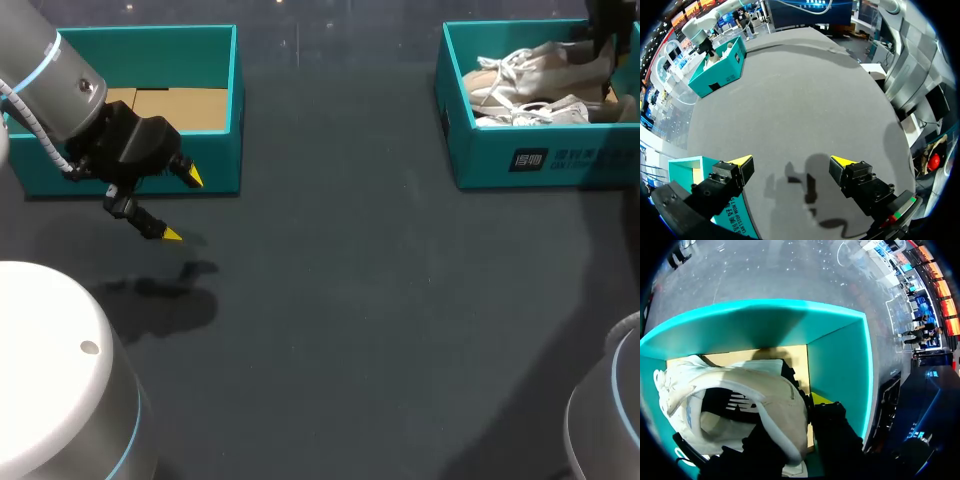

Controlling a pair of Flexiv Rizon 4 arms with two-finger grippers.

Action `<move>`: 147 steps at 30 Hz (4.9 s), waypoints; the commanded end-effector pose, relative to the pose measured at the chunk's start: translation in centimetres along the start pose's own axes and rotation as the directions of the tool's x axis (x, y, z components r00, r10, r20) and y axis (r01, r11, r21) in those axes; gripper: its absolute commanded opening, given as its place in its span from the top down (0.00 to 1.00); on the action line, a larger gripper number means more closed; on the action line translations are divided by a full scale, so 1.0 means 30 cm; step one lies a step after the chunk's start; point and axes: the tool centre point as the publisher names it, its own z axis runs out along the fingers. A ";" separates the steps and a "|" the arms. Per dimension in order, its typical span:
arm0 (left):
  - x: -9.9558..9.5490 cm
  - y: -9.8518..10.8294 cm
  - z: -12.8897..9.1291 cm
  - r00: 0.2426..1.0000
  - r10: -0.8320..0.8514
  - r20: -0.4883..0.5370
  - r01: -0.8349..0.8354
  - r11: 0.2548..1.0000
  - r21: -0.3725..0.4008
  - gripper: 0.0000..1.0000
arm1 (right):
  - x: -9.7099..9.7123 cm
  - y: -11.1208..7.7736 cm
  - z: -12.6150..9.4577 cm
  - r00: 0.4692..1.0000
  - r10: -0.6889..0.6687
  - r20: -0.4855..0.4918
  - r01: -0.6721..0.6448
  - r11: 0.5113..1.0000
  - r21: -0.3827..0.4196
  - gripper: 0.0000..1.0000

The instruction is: Take the shoe out of the shoebox, open the shoe tongue, remove and reinsert the insole, then place the shoe into the shoebox

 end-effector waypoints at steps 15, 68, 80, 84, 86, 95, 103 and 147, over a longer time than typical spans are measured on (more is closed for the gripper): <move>0.005 0.000 -0.001 1.000 0.000 0.002 0.000 1.000 -0.003 0.00 | 0.043 0.007 0.037 1.000 -0.022 -0.019 0.023 0.999 0.040 1.00; 0.005 0.000 -0.001 1.000 0.000 0.002 0.000 1.000 -0.003 0.00 | 0.026 -0.062 -0.130 0.994 0.004 -0.112 -0.003 1.000 0.013 0.00; 0.001 -0.017 -0.034 1.000 -0.022 0.014 0.021 1.000 0.014 0.00 | -0.001 -0.181 -0.350 0.988 0.057 -0.145 -0.055 0.998 0.016 0.00; -0.008 -0.025 -0.094 0.990 -0.121 0.071 0.124 0.992 -0.030 0.00 | 0.000 -0.219 -0.407 0.984 0.062 -0.168 -0.062 0.998 0.008 0.00; -0.012 -0.022 -0.119 0.983 -0.163 0.085 0.166 0.985 -0.040 0.00 | 0.001 -0.235 -0.427 0.982 0.063 -0.180 -0.063 0.998 0.006 0.00; -0.059 0.074 -0.214 0.845 -0.486 0.223 0.527 0.829 -0.189 0.00 | 0.019 -0.313 -0.498 0.979 0.052 -0.197 -0.052 0.999 0.005 0.00; -0.103 0.157 -0.276 0.681 -0.557 0.476 0.715 0.647 -0.265 0.00 | 0.018 -0.336 -0.513 0.978 0.052 -0.202 -0.052 0.999 0.007 0.00; -0.282 0.415 -0.460 -0.110 -0.882 0.459 0.989 -0.050 0.140 0.00 | 0.059 -0.544 -0.630 0.953 0.148 -0.264 -0.140 0.989 0.048 0.00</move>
